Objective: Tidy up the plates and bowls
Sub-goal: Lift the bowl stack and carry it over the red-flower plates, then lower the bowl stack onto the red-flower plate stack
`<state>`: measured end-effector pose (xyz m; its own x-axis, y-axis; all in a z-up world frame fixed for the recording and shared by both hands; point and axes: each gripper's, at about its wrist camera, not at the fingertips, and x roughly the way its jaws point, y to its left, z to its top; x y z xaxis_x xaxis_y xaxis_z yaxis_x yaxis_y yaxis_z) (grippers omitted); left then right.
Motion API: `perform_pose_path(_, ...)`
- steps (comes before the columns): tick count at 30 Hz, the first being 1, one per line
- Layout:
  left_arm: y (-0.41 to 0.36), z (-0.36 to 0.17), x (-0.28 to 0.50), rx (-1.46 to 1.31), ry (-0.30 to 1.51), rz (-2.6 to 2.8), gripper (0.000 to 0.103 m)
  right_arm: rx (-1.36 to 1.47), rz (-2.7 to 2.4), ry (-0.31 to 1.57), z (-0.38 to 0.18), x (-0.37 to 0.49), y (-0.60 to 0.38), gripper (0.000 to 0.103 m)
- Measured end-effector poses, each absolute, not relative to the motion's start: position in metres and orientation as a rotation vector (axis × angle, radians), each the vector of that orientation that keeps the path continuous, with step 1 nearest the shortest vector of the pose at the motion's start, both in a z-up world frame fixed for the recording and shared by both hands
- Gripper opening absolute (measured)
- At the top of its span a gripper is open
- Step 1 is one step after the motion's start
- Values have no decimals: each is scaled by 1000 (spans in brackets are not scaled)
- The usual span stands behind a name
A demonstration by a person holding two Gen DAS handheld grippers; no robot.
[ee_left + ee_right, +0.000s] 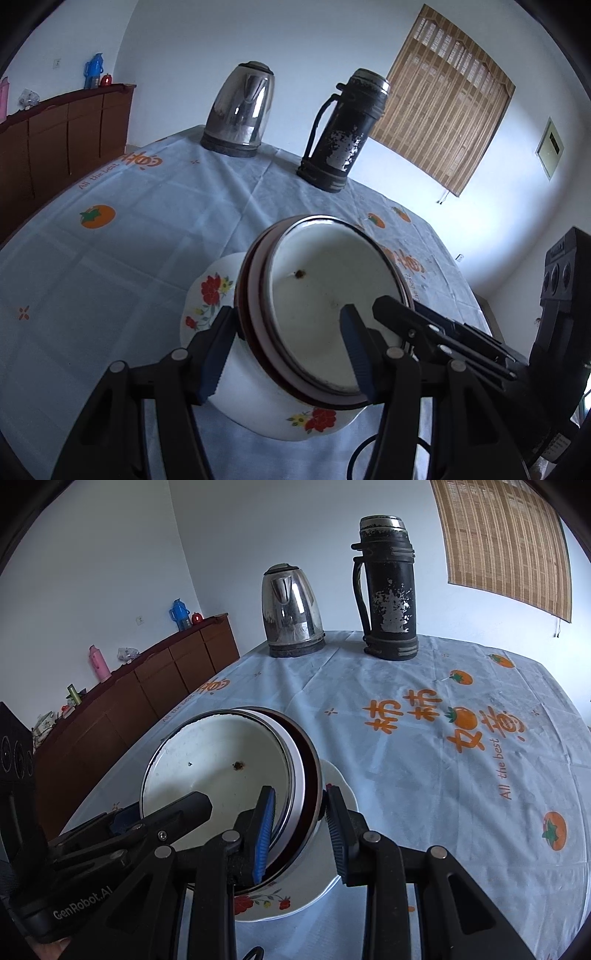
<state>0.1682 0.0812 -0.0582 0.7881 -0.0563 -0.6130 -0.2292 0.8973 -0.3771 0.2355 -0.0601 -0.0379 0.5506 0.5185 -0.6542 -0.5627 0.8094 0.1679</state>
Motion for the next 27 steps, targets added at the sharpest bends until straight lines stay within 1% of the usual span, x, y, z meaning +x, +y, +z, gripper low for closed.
perform_pose_path(15,85,-70,177,-453,719,102,57,-76,640,795,-51,248,-52,31)
perform_pose_path(27,84,-74,180,-429,711,102,57,-81,640,783,-57,249,-50,31)
